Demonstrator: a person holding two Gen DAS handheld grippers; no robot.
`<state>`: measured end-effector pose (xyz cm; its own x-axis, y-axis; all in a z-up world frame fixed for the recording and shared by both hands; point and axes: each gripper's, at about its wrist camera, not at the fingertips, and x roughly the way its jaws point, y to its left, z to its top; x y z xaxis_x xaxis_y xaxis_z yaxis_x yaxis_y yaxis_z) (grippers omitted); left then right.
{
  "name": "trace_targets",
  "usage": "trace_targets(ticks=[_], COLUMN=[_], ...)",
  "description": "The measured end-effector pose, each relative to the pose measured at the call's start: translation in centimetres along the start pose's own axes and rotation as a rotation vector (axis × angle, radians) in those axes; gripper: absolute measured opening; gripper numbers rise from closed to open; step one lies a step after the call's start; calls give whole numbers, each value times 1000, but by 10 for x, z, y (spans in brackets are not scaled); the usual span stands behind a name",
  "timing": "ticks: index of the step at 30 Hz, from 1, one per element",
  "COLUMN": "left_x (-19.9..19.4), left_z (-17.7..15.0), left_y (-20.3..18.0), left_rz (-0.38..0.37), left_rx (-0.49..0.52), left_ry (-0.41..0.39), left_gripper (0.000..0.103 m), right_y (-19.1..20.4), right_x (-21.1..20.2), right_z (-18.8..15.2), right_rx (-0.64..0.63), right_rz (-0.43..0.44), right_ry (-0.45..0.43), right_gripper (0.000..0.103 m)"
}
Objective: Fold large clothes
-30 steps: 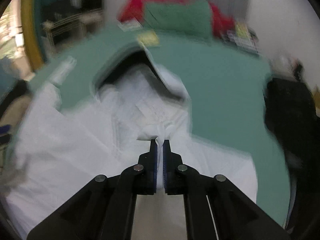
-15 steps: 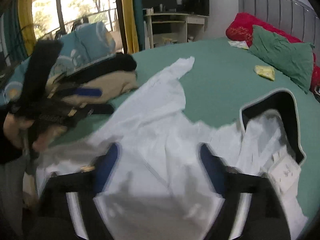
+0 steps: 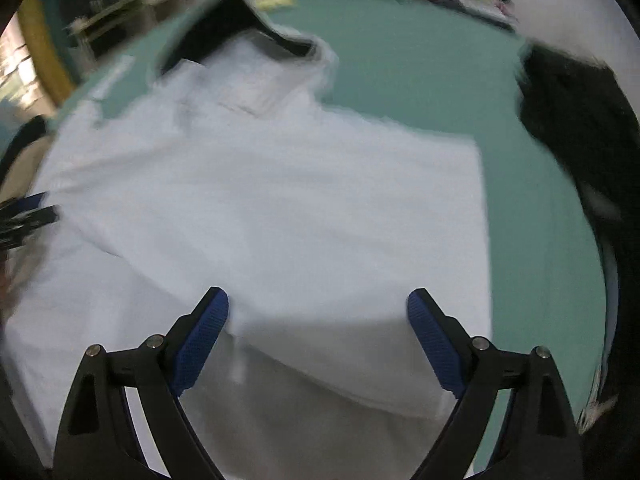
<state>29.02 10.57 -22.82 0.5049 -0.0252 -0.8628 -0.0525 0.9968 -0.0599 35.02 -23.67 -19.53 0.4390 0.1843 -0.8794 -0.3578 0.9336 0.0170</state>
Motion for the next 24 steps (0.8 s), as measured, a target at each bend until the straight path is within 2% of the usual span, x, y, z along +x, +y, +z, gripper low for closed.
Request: trace_targets(ticks=[2, 5, 7, 10, 12, 14, 15, 17, 18, 19, 24], left_x=[-13, -42, -48, -29, -10, 11, 21, 34, 35, 32, -5], left_z=[6, 32, 50, 78, 86, 89, 87, 82, 77, 74, 51], left_y=[13, 39, 55, 90, 109, 125, 134, 141, 140, 133, 84], left_rz=[15, 38, 66, 183, 220, 271, 266, 207, 201, 197, 19], left_rx=[-16, -38, -57, -126, -155, -175, -208, -244, -241, -230, -182], left_ry=[-25, -131, -181, -203, -212, -176, -145, -97, -94, -109, -103], left_gripper=[82, 82, 82, 82, 82, 79, 71, 12, 12, 4, 3], right_y=[-4, 0, 3, 1, 4, 9, 9, 9, 9, 8, 7], right_x=[1, -18, -29, -30, -26, -24, -23, -22, -23, -25, -33], right_z=[-2, 10, 17, 20, 21, 20, 19, 19, 19, 18, 16], right_rx=[7, -6, -18, -18, -33, -43, -48, -45, -45, -45, -31], right_rz=[-5, 7, 19, 23, 19, 15, 16, 7, 18, 22, 23], right_ry=[-4, -81, -139, -153, -158, -136, -134, -123, -127, -133, -156], right_gripper=[91, 91, 91, 91, 91, 91, 91, 91, 91, 91, 91])
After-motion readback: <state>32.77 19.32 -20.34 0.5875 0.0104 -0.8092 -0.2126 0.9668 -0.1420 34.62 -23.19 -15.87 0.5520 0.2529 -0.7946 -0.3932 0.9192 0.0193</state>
